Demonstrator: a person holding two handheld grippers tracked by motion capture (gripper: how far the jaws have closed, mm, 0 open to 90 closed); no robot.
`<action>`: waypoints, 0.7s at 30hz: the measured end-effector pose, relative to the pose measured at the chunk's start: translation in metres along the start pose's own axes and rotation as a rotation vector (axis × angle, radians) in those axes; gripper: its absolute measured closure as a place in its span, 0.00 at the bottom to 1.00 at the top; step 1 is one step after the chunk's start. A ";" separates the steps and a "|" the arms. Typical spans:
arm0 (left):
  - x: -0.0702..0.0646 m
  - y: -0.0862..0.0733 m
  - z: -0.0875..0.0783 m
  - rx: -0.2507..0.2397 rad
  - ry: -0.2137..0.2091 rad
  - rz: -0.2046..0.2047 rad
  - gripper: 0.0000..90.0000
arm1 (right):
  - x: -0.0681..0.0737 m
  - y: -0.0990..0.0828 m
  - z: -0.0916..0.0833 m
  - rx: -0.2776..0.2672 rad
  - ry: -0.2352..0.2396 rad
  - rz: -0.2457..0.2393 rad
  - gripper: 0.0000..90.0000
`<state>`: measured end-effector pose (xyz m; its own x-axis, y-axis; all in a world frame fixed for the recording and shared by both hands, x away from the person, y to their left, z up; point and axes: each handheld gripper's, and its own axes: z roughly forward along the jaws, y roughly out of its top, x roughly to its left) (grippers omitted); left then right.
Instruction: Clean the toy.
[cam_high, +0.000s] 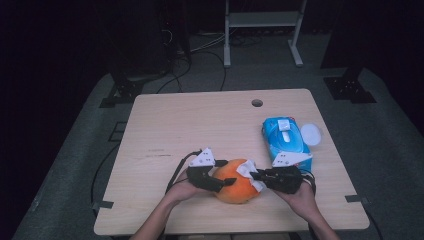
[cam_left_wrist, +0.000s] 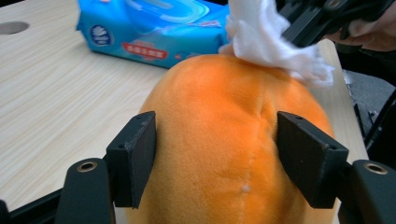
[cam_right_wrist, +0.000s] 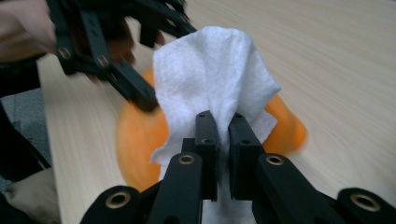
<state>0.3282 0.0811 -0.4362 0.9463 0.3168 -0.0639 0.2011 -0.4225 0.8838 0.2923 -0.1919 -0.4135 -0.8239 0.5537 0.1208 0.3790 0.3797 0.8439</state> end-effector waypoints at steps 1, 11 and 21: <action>-0.004 0.002 0.002 0.004 -0.006 0.017 0.34 | 0.003 0.002 0.000 -0.008 0.003 -0.007 0.93; -0.016 0.009 0.005 0.003 -0.047 0.062 0.26 | 0.000 0.007 0.001 0.013 -0.071 -0.039 0.92; -0.001 -0.001 0.010 0.049 -0.084 -0.093 0.18 | 0.005 0.003 -0.002 0.032 -0.053 -0.066 0.92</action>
<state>0.3292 0.0728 -0.4413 0.9403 0.2855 -0.1852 0.2995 -0.4360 0.8486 0.2886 -0.1898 -0.4096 -0.8245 0.5647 0.0371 0.3385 0.4396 0.8320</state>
